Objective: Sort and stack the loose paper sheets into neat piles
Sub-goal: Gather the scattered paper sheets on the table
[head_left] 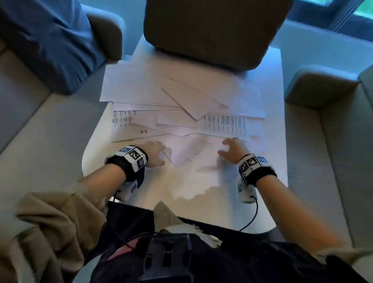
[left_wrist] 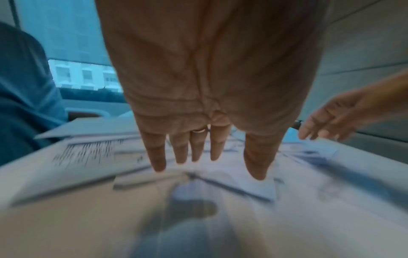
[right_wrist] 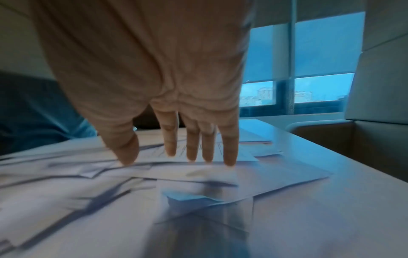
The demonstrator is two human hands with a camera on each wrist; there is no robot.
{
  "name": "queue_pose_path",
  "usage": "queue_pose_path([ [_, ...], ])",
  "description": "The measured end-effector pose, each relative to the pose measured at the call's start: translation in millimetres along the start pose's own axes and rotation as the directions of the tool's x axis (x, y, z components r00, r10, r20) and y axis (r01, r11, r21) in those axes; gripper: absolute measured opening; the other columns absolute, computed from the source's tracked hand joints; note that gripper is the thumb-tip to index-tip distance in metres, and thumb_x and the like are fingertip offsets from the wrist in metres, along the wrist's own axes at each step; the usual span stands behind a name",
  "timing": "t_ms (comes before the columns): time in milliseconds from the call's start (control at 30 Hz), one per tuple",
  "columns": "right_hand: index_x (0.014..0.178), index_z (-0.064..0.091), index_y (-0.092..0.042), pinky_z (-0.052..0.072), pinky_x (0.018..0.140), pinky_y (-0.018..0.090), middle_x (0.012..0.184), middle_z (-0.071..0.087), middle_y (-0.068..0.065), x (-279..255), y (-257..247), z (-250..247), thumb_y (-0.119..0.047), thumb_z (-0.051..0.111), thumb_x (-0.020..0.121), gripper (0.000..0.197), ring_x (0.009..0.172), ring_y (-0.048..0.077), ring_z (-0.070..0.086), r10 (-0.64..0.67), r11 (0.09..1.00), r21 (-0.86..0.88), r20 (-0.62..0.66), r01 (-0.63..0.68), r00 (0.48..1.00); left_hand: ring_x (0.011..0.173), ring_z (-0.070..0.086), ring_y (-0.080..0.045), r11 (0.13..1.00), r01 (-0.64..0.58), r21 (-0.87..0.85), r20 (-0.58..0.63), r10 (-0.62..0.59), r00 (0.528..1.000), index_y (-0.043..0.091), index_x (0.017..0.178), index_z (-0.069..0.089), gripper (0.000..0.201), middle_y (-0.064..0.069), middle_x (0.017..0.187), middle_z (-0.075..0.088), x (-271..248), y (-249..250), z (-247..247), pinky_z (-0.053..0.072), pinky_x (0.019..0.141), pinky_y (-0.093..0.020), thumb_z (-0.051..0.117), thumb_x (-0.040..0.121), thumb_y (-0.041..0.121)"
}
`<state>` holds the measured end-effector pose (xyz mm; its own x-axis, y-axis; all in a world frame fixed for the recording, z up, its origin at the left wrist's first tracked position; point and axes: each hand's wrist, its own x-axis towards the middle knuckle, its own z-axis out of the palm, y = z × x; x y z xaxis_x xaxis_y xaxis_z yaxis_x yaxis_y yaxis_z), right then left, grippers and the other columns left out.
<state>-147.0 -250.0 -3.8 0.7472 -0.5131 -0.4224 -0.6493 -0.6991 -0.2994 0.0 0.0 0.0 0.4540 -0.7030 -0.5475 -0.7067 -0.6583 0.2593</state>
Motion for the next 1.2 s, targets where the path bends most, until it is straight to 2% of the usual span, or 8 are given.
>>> queue_pose_path([
  [200,0.129,0.049,-0.006,0.036,0.107,0.042,0.14,0.032,0.02,36,-2,-12,-0.03,0.064,0.085,0.053,0.127,0.037,0.04,0.174,0.984,-0.006,-0.129,-0.176,0.976,0.138,0.029,-0.025,0.982,0.085,-0.168,0.017,-0.083,0.996,0.005,0.142,0.031,0.06,-0.012,0.154,0.018,0,9,25,0.028,0.107,-0.028,0.053,0.09,0.024],
  [300,0.132,0.041,-0.004,0.039,0.101,0.042,0.136,0.038,0.023,53,9,-25,-0.042,0.064,0.084,0.065,0.123,0.038,0.046,0.415,0.902,0.173,-0.099,-0.395,0.904,0.142,0.02,-0.023,0.978,0.098,-0.185,-0.04,-0.108,0.993,0.005,0.144,0.029,0.062,-0.012,0.156,0.016,3,8,26,0.021,0.113,-0.028,0.053,0.089,0.023],
  [467,0.126,0.048,-0.002,0.047,0.094,0.044,0.125,0.057,0.016,81,31,-21,-0.062,0.07,0.068,0.086,0.116,0.035,0.053,0.515,0.828,0.286,-0.052,-0.482,0.855,0.139,0.024,-0.028,0.98,0.114,-0.166,-0.065,-0.126,0.99,0.009,0.138,0.04,0.053,-0.01,0.153,0.019,1,7,33,0.025,0.113,-0.035,0.053,0.088,0.025],
  [633,0.108,0.049,-0.007,0.04,0.049,0.023,0.091,0.059,0.006,71,16,-32,-0.021,0.054,0.09,0.023,0.077,0.022,0.057,0.518,0.62,0.705,-0.039,-0.344,0.854,0.14,0.021,-0.027,0.98,0.108,-0.166,-0.049,-0.118,0.992,0.009,0.139,0.038,0.054,-0.007,0.156,0.015,-4,7,37,0.025,0.113,-0.037,0.052,0.09,0.026],
  [767,0.093,0.06,-0.012,0.041,0.041,0.019,0.086,0.068,0.01,64,1,-38,-0.014,0.057,0.085,0.009,0.051,0.008,0.058,0.47,0.425,0.896,-0.098,-0.127,0.877,0.135,0.034,-0.023,0.975,0.091,-0.201,-0.154,-0.124,0.98,0.006,0.137,0.041,0.046,-0.008,0.151,0.029,-4,18,23,0.029,0.107,-0.031,0.048,0.093,0.02],
  [867,0.073,0.056,-0.019,0.038,0.042,0.018,0.072,0.063,0.006,47,-8,-48,-0.012,0.062,0.08,0.012,0.049,0.009,0.056,0.387,0.437,0.899,-0.19,0.002,0.902,0.135,0.035,-0.027,0.966,0.038,-0.254,-0.398,-0.141,0.907,0.011,0.145,0.026,0.069,-0.008,0.153,0.023,3,32,9,0.033,0.109,-0.039,0.06,0.087,0.027],
  [1033,0.066,0.059,-0.02,0.045,0.054,0.028,0.071,0.065,0.007,10,-25,-56,-0.017,0.065,0.073,0.01,0.063,0.022,0.06,0.209,0.557,0.81,-0.351,0.183,0.913,0.135,0.034,-0.026,0.963,-0.242,-0.117,-0.713,0.088,0.696,0.004,0.143,0.028,0.094,-0.013,0.151,0.027,20,76,-22,0.032,0.109,-0.04,0.076,0.071,0.041],
  [1200,0.067,0.063,-0.025,0.052,0.063,0.034,0.072,0.067,0.002,-22,-35,-67,-0.01,0.064,0.079,0.019,0.068,0.017,0.062,0.007,0.62,0.715,-0.417,0.323,0.909,0.112,0.058,-0.022,0.94,-0.338,-0.045,-0.799,0.169,0.578,0.014,0.129,0.052,0.064,-0.005,0.126,0.061,31,110,-35,0.032,0.108,-0.042,0.076,0.073,0.032],
])
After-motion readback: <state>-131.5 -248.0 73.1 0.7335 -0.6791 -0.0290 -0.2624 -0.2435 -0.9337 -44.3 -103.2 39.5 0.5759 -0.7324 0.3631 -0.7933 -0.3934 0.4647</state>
